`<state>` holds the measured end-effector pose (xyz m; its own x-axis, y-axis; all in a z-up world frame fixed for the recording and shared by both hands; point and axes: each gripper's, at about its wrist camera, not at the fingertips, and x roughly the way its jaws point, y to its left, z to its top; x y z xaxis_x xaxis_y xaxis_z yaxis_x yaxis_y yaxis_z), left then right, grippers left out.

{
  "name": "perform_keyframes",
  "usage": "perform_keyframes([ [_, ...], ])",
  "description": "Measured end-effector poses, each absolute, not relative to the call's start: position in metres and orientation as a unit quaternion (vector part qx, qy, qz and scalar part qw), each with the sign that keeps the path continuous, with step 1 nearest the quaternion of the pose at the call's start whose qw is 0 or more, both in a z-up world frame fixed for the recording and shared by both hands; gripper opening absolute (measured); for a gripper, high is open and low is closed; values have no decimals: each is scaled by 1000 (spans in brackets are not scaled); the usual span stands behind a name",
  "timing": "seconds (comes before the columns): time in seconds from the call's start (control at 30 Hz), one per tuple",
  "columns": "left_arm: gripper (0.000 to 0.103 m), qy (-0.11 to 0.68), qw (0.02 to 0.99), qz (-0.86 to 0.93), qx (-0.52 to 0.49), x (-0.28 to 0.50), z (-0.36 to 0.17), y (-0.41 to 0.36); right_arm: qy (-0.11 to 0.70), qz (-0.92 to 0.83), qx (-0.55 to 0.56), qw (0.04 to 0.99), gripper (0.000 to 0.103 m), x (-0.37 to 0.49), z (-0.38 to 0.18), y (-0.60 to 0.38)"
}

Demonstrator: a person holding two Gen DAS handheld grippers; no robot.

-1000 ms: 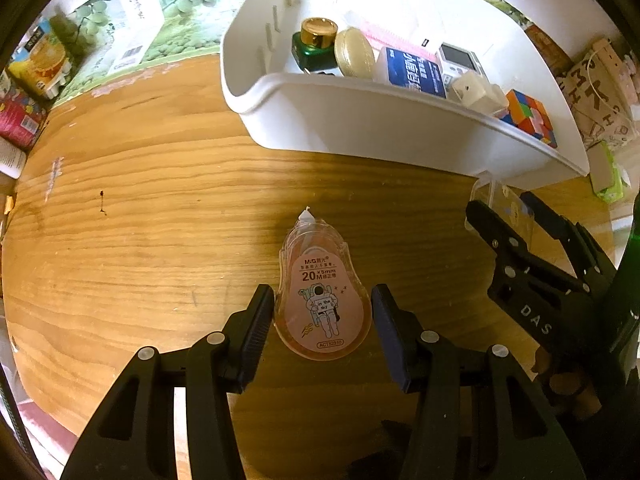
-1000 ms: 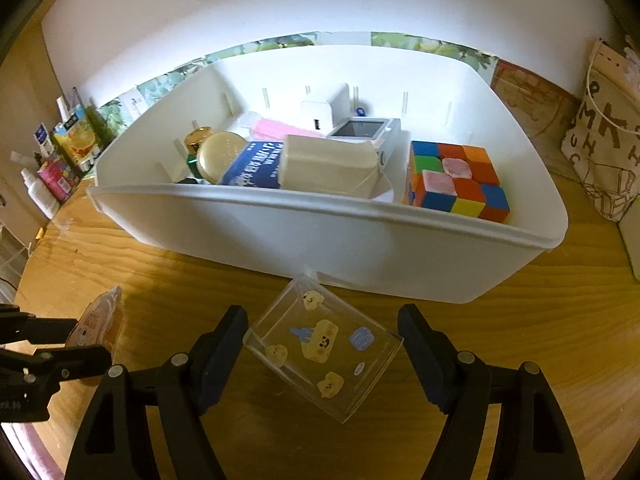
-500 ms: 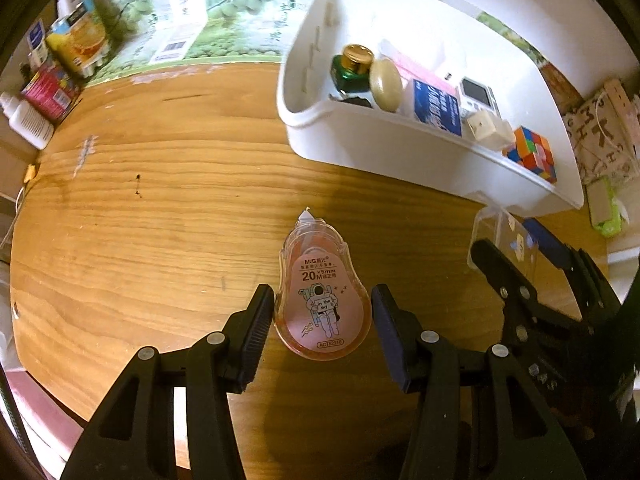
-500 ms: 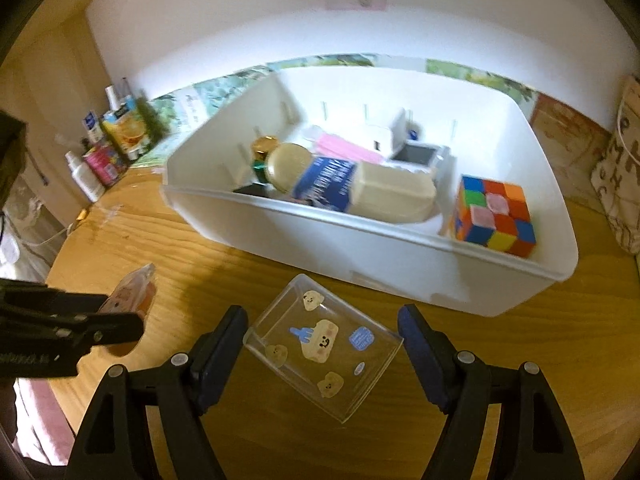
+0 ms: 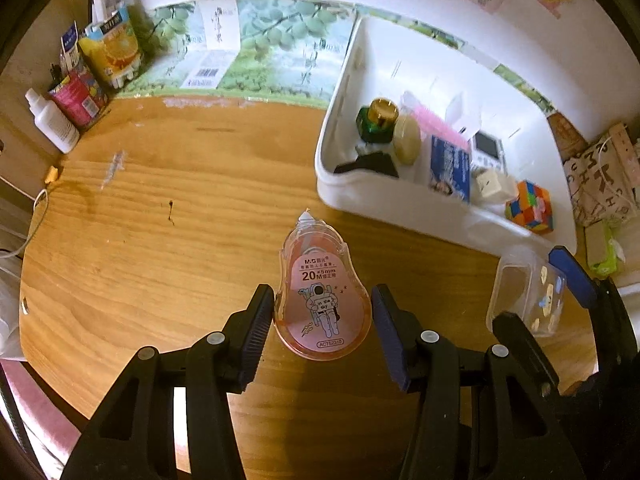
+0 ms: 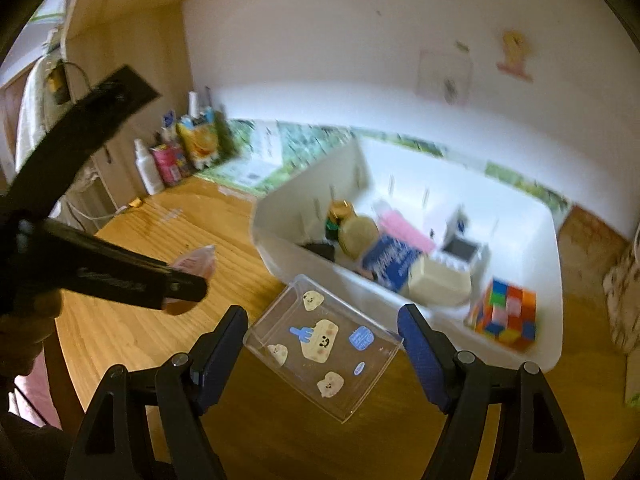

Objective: Organize rigid objects
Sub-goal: 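Lift and carry the tape and clear box with both grippers over the bin, then open both grippers to drop the tape and clear box into the bin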

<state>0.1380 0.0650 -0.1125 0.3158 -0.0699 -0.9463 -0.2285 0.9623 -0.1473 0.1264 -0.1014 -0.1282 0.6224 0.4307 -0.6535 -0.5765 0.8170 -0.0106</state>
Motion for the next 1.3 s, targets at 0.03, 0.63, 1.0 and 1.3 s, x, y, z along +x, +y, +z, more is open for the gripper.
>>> perform_keyframes([
  [0.03, 54, 579, 804, 48, -128, 138, -110, 66, 323, 284, -111, 896, 78, 126, -124, -101],
  [0.63, 54, 434, 890, -11, -141, 170, -47, 60, 188, 272, -177, 927, 78, 131, -67, -101],
  [1.0, 54, 396, 909, -47, -121, 206, -45, 39, 157, 222, -183, 945, 78, 155, -68, -116],
  [1.3, 54, 400, 907, -52, -122, 232, -65, 29, 166, 214, -176, 946, 78, 179, -87, -121],
])
